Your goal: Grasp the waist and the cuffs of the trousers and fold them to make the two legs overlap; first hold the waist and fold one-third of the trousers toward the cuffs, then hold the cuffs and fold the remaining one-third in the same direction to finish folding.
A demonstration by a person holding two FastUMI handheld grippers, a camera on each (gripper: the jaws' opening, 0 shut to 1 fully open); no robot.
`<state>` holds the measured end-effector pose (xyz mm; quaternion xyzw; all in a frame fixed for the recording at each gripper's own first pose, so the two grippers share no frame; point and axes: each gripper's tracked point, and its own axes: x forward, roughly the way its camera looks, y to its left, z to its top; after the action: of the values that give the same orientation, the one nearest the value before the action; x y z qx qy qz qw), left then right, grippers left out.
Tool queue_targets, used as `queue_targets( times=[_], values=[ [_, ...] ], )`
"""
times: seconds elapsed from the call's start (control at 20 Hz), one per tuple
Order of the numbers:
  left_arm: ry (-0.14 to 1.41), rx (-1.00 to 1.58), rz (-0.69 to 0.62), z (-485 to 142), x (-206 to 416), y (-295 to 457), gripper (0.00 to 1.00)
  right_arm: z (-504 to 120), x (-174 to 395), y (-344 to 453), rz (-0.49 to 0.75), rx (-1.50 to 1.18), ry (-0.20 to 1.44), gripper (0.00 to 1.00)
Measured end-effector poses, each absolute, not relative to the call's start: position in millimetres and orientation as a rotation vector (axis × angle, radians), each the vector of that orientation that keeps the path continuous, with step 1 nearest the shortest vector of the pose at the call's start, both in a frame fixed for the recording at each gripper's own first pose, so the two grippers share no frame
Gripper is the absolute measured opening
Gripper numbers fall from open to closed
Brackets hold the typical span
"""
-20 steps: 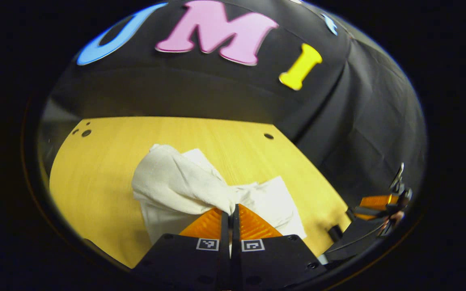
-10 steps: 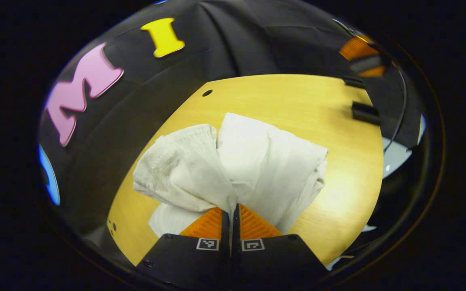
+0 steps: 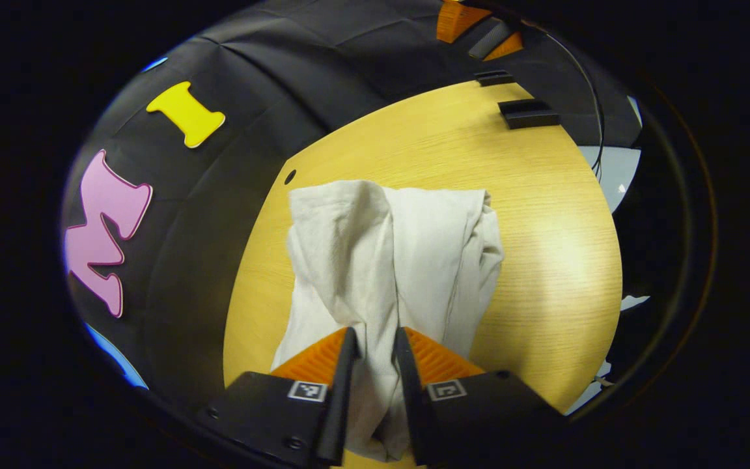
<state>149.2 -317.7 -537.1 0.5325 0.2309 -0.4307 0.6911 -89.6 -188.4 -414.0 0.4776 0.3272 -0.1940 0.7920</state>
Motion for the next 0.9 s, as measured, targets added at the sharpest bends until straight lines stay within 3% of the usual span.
queue_targets(
  times=[0.1, 0.35, 0.65, 0.9],
  values=[
    [0.502, 1.193, -0.936, -533, 154, -317, 0.71, -412, -91, -187, -0.422, 1.036, 0.696, 0.55],
    [0.550, 0.997, -0.950, -508, 149, -319, 0.98, -408, -86, -157, -0.355, 1.018, 0.709, 0.54],
    [0.545, 0.789, -0.919, -464, 143, -302, 0.98, -400, -70, -113, -0.271, 1.010, 0.735, 0.55],
    [0.532, 0.614, -0.805, -417, 147, -273, 0.98, -396, -56, -70, -0.185, 0.981, 0.768, 0.55]
  ],
)
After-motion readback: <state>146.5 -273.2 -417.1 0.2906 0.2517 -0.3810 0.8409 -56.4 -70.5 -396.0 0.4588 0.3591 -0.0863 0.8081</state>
